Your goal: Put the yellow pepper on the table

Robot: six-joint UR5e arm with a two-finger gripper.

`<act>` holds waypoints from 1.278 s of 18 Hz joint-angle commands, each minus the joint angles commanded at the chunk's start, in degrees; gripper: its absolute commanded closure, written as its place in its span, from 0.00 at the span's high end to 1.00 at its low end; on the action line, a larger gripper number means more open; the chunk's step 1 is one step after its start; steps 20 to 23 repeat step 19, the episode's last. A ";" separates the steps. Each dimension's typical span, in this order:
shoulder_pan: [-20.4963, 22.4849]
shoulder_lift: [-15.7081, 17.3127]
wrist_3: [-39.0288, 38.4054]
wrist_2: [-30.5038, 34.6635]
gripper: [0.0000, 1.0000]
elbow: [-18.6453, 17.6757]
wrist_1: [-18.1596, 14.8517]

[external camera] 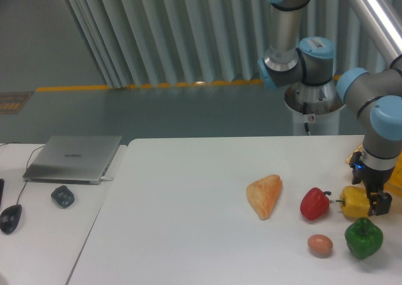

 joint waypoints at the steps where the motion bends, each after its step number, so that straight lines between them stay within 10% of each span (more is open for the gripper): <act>1: 0.00 0.26 0.00 -0.09 1.00 0.00 0.52; 7: -0.61 1.41 -1.05 1.31 1.00 0.18 5.18; 23: 0.26 4.22 -0.97 3.78 1.00 -0.96 4.92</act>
